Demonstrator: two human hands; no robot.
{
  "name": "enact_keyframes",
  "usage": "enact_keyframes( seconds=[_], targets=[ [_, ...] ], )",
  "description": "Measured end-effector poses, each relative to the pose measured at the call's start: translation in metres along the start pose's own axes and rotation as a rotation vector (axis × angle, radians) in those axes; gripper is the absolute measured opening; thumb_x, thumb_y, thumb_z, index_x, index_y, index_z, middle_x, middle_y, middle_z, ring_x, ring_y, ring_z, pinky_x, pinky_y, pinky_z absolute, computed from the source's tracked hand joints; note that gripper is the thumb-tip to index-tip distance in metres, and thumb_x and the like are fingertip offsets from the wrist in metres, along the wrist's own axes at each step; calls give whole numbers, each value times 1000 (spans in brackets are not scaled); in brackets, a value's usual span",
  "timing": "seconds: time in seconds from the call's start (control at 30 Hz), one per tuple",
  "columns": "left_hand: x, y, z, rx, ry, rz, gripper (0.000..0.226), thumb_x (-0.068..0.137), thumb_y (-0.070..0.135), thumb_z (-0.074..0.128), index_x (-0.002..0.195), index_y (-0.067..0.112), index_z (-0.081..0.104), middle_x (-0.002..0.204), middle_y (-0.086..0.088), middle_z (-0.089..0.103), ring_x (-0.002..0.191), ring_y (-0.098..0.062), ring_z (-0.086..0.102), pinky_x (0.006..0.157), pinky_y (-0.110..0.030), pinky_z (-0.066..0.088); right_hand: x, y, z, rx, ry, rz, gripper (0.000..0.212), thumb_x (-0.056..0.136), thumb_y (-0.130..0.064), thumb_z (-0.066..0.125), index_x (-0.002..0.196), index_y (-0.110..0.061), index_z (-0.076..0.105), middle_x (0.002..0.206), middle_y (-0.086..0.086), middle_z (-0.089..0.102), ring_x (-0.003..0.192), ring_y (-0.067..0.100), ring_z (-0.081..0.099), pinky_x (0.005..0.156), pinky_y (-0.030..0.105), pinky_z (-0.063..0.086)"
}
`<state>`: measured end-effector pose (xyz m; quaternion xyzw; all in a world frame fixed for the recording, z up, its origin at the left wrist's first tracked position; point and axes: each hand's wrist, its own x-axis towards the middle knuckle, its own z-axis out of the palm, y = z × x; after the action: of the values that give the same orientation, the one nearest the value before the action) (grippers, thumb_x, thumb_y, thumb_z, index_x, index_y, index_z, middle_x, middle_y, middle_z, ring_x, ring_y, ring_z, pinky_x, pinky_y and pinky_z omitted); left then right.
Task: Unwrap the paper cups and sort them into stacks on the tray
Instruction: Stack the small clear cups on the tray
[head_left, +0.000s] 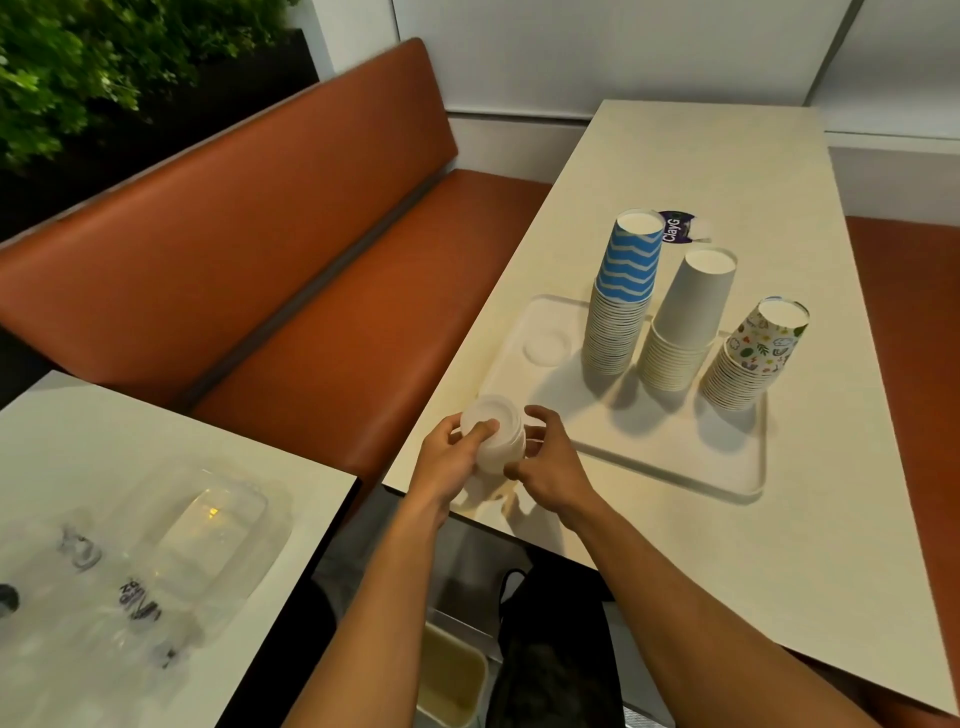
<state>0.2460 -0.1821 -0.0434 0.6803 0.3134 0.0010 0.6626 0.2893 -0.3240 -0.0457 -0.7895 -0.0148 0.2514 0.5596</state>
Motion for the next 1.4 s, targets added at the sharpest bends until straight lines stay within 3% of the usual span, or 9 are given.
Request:
enact_keyframes(
  seconds=[0.1,0.23,0.4,0.53,0.67,0.9,1.1,1.23,1.4],
  targets=[
    [-4,-4,-1,-55,-5,0,60,73,54,80,125,26,67,119,0,72,111,-23,68,98,-47,59,-2,4,-3,119,8,28,85,77,8,75,149,-21,40,135,5,54,119,24,58,101,41,55],
    [-11,-5,0,-125,-20,1,37,89,36,77,122,21,69,117,-4,73,110,-24,68,95,-43,60,-5,9,-5,227,24,69,72,76,7,72,141,-19,52,134,6,58,122,26,58,105,47,53],
    [-20,-5,0,-163,-36,-4,34,91,36,74,121,20,69,116,-5,73,112,-27,66,98,-43,59,-5,10,-8,354,2,127,56,76,11,67,127,-12,61,115,14,72,100,28,69,85,40,58],
    [-28,-4,2,-203,-55,-5,29,93,32,73,119,20,69,118,-5,71,114,-27,65,95,-39,59,-9,12,-14,333,-25,124,62,75,10,68,131,-14,56,108,15,75,93,30,69,83,45,57],
    [-38,-1,7,-204,-90,3,31,94,33,71,123,24,65,121,-2,67,114,-22,63,90,-34,58,-18,6,-22,130,-127,25,80,75,1,77,140,-29,44,124,7,61,107,25,63,76,29,55],
    [-45,15,19,-238,-125,2,21,94,33,71,113,29,64,122,-4,65,116,-25,63,95,-42,60,-21,-4,-39,-110,-92,-153,96,66,-21,92,147,-28,40,140,3,47,123,26,53,97,39,57],
    [-47,33,27,-219,-172,22,25,94,36,71,116,24,68,117,-5,71,108,-24,70,87,-35,62,-27,-12,-54,-168,-39,-403,94,72,-34,94,148,-39,38,149,-6,38,132,13,41,113,36,42],
    [-42,46,37,-132,-162,97,25,94,37,72,115,24,70,113,-4,74,107,-25,72,92,-41,61,-25,-15,-60,-69,-10,-419,84,74,-35,93,142,-39,44,142,-8,52,126,15,53,109,45,51],
    [-33,56,47,-45,-187,135,31,93,44,73,118,27,70,112,-1,74,108,-24,71,97,-45,60,-19,-20,-69,-13,20,-456,85,77,-36,90,147,-35,43,140,-8,54,124,12,54,104,33,52]
  ],
)
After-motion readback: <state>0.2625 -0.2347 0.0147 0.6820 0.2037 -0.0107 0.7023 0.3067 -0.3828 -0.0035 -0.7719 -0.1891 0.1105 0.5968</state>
